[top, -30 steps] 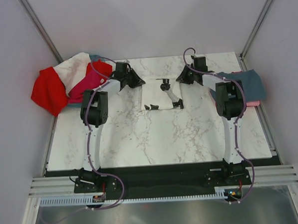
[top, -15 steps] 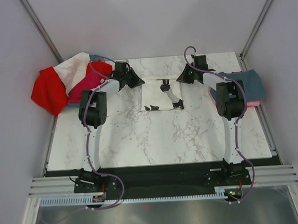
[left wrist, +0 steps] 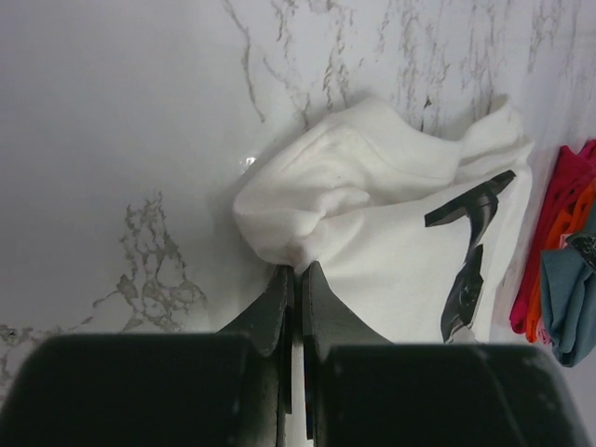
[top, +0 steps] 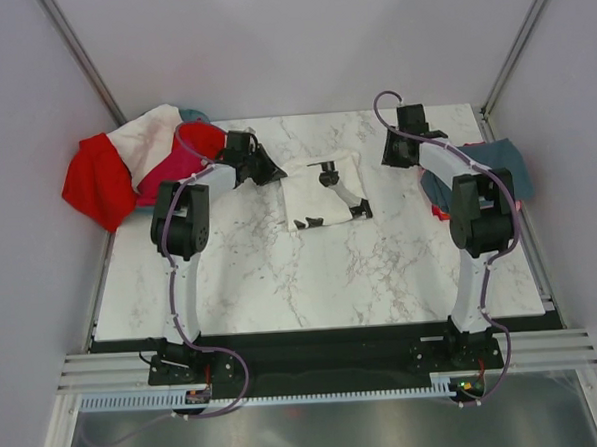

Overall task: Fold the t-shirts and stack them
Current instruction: Fold the tshirt

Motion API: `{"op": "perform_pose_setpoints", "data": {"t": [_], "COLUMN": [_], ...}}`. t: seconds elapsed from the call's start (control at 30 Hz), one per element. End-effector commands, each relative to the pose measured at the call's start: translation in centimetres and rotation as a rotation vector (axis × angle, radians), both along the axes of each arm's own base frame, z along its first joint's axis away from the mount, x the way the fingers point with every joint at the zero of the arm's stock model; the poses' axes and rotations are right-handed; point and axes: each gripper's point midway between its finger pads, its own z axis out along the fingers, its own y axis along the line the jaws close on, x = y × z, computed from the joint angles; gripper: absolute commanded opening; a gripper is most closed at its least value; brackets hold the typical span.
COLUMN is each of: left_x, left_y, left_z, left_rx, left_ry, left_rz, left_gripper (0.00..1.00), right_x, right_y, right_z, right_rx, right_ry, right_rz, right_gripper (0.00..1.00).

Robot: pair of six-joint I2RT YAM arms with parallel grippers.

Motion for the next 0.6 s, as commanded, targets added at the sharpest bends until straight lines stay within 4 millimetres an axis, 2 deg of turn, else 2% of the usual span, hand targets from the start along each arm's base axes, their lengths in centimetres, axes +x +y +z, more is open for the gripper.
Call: {"op": "perform_pose_setpoints", "data": {"t": [0.0,0.03,0.1,0.13,0.17,0.2,0.27,0.4,0.57], "left_x": [0.6,0.6,0.6,0.6,0.6,0.5,0.4,0.3,0.3], "left_y": [0.2,0.2,0.0,-0.1,-0.1,-0.2,-0.5,-0.5,-0.2], "left_z": [4.0,3.9,4.3,4.3,4.4,4.6,4.8,5.3,6.0], "left_rx": [-0.005,-0.006,-0.017,-0.023,-0.028,-0.039,-0.050,-0.057,-0.067], "left_ry": [-0.112,-0.113,-0.118,-0.117,-0.119,-0.117,-0.122,-0.133,-0.142], "left_rz": [-0.026,-0.030,-0.038,-0.043,-0.045,-0.050,-0.062,-0.075,-0.083], "left_gripper": [0.02,0.02,0.02,0.02,0.02,0.02,0.02,0.02,0.02], "right_x": [-2.3,-2.5,-3.5,-3.2,-3.3,-3.9,-3.6,-3.7,-3.7], "right_y": [-3.7,-4.9,-4.8,-4.8,-5.8,-5.7,-6.6,-7.7,-8.6], "right_z": [0.7,1.0,0.2,0.0,0.4,0.4,0.9,1.2,-0.6], "right_rx": [-0.296,-0.382,-0.483,-0.533,-0.622,-0.687,-0.799,-0.924,-1.041], "right_ry": [0.059,0.062,0.119,0.133,0.144,0.174,0.183,0.219,0.302], "right_rz": [-0.050,-0.087,-0.073,-0.077,-0.113,-0.109,-0.158,-0.182,-0.167], "right_gripper": [0.36,0.36,0.39,0.40,0.41,0.42,0.44,0.49,0.49]}}
